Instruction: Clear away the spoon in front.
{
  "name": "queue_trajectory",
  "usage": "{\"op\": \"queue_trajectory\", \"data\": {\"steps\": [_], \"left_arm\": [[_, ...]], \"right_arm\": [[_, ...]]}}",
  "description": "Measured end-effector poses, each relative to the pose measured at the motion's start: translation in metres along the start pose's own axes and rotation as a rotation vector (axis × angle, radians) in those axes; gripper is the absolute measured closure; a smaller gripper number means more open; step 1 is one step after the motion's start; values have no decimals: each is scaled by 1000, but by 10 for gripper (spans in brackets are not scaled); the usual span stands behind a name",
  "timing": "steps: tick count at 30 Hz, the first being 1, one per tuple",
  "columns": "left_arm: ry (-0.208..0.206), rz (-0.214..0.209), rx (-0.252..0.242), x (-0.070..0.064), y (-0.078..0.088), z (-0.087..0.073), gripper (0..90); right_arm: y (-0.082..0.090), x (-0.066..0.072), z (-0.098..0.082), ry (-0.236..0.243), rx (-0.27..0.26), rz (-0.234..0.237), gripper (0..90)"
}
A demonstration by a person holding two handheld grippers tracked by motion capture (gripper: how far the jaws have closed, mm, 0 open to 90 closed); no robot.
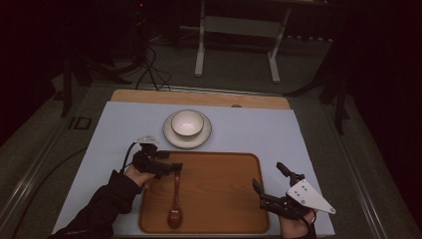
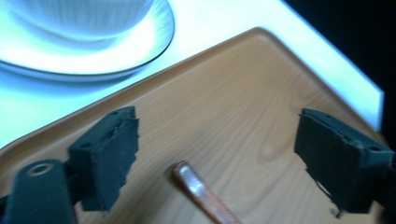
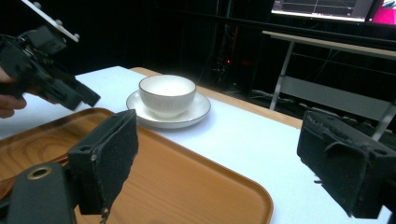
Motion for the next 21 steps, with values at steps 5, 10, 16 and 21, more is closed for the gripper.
{"op": "queue_trajectory", "data": {"steps": [5,10,16,21], "left_arm": [[-13,-20,-103,-7,19,10,0],[-44,-26,-164,-14,37,18,0],[-80,-6,-215,-24,57,19,0],[-87,12,-237,-25,71,14,0]], "right_arm": [[-1,1,-1,1,5,3,125],[-1,1,-1,0,7,3,125],[-3,1,-2,-8,14,5,125],[-3,2,-2,-8,16,6,125]]}}
Point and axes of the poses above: each handheld gripper's, and its own axes: y roughly backward along the jaws, z roughly out of its top, x roughly to its left, the point moved 5 cm from there along -y, roughly forward along the jaws, and after that the axes turned 13 degrees about z, right-handed, at the moved point
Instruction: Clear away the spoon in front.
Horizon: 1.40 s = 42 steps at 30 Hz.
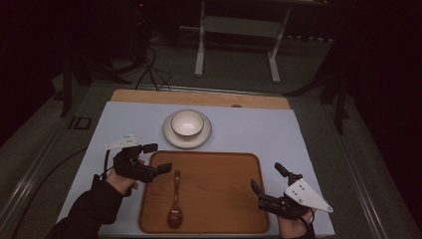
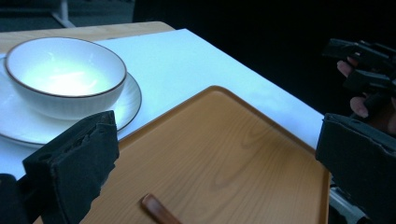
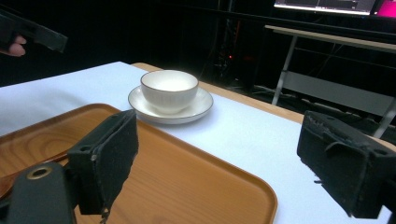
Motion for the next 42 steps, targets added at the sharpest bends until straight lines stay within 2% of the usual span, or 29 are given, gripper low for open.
{"op": "queue_trajectory", "data": {"steps": [2,4,8,13,15,17,19,25,27,34,40,42], "left_arm": [[-1,4,-8,0,6,-1,0],[-21,22,-20,0,11,-2,0],[-40,30,-33,0,19,-9,0],[-38,28,-45,1,23,-21,0],[-48,51,-41,3,24,-26,0],[-43,46,-40,5,24,-31,0],[-48,58,-48,5,25,-36,0],[-106,61,-60,0,27,-47,0],[-113,49,-75,-1,29,-51,0],[-139,34,-79,-7,33,-60,0],[-158,47,-77,-11,36,-64,0],[-167,45,-72,-13,36,-69,0]], "right_arm": [[0,0,0,-2,1,1,125],[-1,0,0,-1,3,1,125],[-1,0,-1,-2,5,1,125],[-1,0,-1,0,10,-1,125],[-1,0,-1,1,11,-2,125],[-1,0,-2,3,13,-2,125],[-1,-1,-2,3,15,-2,125],[-2,-2,-4,-7,24,0,125],[-3,-3,-5,-8,23,2,125],[-2,-9,-9,-27,37,-3,126],[-6,-10,-14,-44,65,25,126],[-10,-11,-20,-61,96,52,127]]}}
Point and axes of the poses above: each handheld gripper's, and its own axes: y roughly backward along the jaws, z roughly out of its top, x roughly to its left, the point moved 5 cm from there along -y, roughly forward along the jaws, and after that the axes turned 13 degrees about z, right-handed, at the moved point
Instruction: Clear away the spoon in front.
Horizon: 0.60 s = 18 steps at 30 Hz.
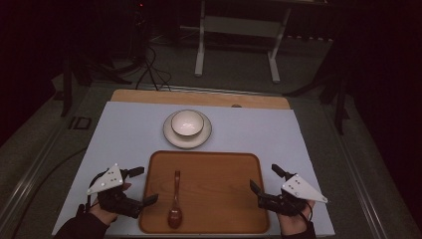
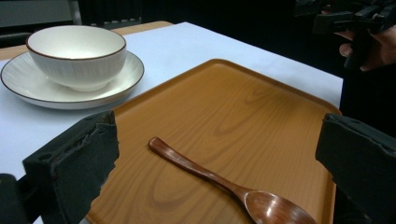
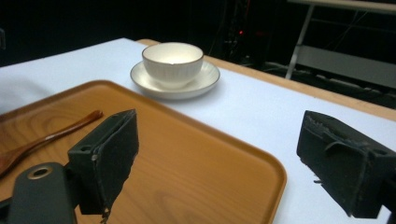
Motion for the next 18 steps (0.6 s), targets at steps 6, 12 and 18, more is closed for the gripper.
{"op": "queue_trajectory", "data": {"steps": [6,12,18], "left_arm": [[-15,13,-21,1,0,-1,0],[0,31,-38,7,0,-1,0],[21,56,-49,14,-1,-1,0]], "right_arm": [[-5,-4,-6,-26,24,23,135],[-9,-6,-11,-34,49,39,135],[-15,-7,-16,-27,82,45,135]]}}
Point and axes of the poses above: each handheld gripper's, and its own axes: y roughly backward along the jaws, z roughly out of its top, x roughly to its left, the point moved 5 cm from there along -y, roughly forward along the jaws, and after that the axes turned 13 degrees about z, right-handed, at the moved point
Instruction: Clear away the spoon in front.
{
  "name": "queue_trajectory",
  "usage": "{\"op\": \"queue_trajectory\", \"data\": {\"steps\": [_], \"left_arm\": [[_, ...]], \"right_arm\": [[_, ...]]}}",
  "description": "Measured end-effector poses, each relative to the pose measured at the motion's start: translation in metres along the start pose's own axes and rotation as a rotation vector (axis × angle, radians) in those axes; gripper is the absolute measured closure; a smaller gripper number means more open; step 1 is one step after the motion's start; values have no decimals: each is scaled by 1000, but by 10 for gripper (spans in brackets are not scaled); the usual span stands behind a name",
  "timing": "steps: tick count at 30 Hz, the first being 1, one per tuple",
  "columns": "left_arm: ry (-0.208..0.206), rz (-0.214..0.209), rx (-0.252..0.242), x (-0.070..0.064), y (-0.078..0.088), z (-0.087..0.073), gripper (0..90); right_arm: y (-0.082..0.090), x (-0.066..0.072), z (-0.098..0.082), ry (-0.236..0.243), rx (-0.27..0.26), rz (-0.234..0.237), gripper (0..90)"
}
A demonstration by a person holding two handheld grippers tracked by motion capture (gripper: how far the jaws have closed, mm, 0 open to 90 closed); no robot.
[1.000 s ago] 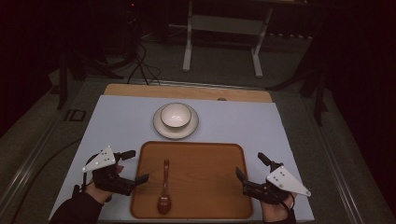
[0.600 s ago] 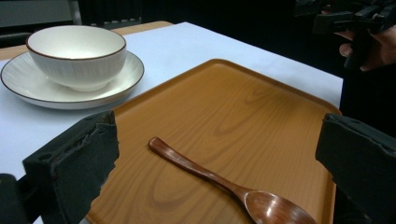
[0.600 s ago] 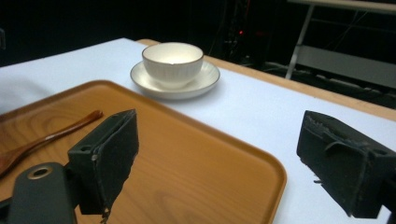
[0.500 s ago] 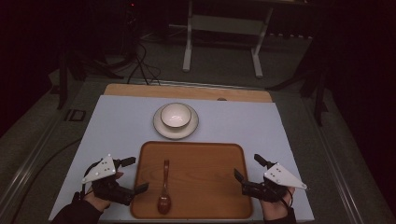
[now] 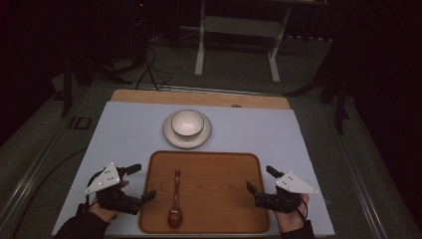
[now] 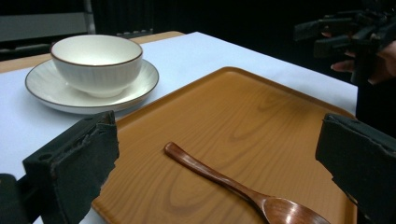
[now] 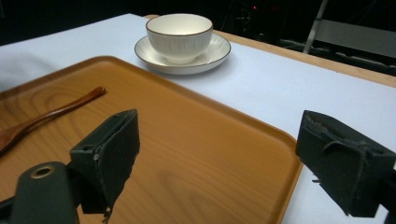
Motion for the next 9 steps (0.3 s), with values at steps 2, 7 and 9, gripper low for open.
{"op": "queue_trajectory", "data": {"steps": [2,7,9], "left_arm": [[9,-3,-1,0,0,0,0],[11,-9,5,-1,-2,-1,0],[12,-9,5,-1,-2,-1,0]], "right_arm": [[-1,0,0,9,3,2,135],[-2,0,-1,26,7,7,135],[-3,1,-1,30,9,11,135]]}}
Point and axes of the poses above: each handheld gripper's, and its own axes: y roughly backward along the jaws, z roughly out of its top, x roughly to its left, the point moved 5 cm from there along -y, roughly forward along the jaws, and after that the axes turned 13 degrees about z, right-handed, at the moved point
